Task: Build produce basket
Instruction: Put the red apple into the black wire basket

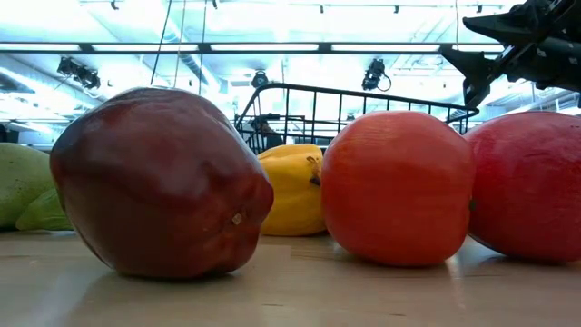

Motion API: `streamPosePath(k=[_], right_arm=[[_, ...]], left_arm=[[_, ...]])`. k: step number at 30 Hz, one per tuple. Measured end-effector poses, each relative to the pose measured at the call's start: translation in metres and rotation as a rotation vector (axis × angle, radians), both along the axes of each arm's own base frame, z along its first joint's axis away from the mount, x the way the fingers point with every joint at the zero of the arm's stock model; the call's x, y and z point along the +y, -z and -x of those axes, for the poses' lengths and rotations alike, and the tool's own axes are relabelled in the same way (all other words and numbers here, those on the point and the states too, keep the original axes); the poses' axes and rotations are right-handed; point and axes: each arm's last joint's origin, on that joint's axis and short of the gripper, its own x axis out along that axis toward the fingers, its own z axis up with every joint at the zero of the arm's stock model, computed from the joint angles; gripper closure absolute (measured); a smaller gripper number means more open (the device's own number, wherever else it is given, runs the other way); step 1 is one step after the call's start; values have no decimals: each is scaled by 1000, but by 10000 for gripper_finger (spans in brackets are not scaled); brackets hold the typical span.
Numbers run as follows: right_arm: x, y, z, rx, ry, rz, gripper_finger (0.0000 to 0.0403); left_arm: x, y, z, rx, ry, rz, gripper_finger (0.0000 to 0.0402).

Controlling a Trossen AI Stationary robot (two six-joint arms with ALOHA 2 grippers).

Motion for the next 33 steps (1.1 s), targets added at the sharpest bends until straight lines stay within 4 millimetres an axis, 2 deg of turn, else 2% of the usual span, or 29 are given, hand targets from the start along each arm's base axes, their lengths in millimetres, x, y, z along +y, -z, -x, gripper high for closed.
streamPosePath(k=[7, 12, 16, 24, 28, 33], right_arm=[[0, 0, 0, 0, 0, 0, 172], [0, 0, 0, 0, 0, 0, 172], [0, 0, 0, 0, 0, 0, 172], [0, 0, 0, 0, 0, 0, 172], [0, 0, 0, 0, 0, 0, 172], [0, 0, 0, 0, 0, 0, 172]], left_arm=[[-8, 17, 6, 81, 66, -77, 7], [-12, 19, 10, 42, 104, -121, 7], [-10, 21, 9, 18, 149, -142, 7], [2, 52, 23, 74, 243, -165, 8], [4, 56, 22, 54, 304, -164, 8], [4, 56, 16, 24, 292, -137, 8]])
